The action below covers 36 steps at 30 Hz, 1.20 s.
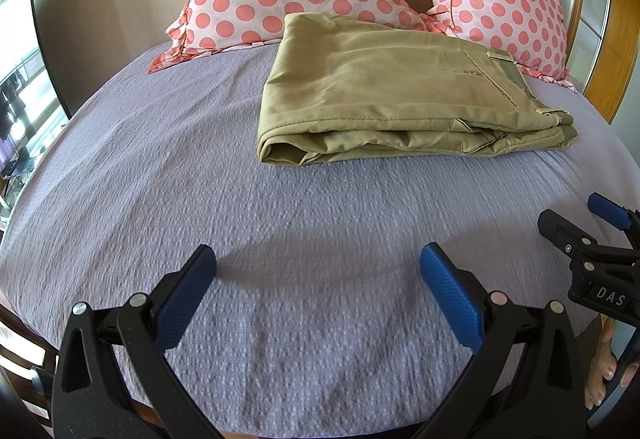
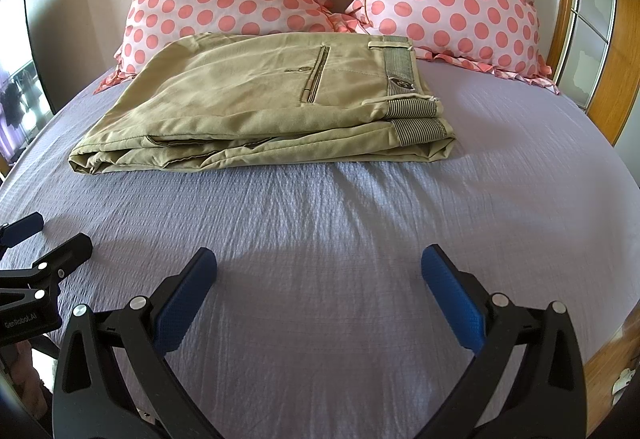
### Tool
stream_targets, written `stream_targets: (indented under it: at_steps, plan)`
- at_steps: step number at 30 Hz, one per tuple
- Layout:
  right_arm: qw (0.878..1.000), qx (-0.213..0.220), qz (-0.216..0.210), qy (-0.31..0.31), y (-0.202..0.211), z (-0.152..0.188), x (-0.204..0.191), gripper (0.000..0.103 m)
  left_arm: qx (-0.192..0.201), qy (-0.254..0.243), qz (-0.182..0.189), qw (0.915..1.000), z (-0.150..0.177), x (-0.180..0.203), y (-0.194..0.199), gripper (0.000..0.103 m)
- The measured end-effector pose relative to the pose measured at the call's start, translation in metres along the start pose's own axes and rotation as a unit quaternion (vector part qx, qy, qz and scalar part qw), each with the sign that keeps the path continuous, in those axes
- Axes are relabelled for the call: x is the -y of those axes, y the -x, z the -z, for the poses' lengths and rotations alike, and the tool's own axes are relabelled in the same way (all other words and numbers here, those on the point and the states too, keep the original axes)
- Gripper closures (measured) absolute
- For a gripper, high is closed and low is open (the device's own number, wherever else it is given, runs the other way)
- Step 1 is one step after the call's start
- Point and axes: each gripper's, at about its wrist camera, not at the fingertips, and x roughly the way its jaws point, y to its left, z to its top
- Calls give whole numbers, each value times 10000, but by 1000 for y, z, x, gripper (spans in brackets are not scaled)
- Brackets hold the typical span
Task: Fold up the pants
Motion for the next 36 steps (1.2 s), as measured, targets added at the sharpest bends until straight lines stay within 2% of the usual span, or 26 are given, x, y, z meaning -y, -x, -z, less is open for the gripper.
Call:
stream_targets:
  at_steps: [36]
  plan:
    - [10000,-5,-7,4,0,0,0,1,-131,-64,64,9999,-2,-2,-1,2]
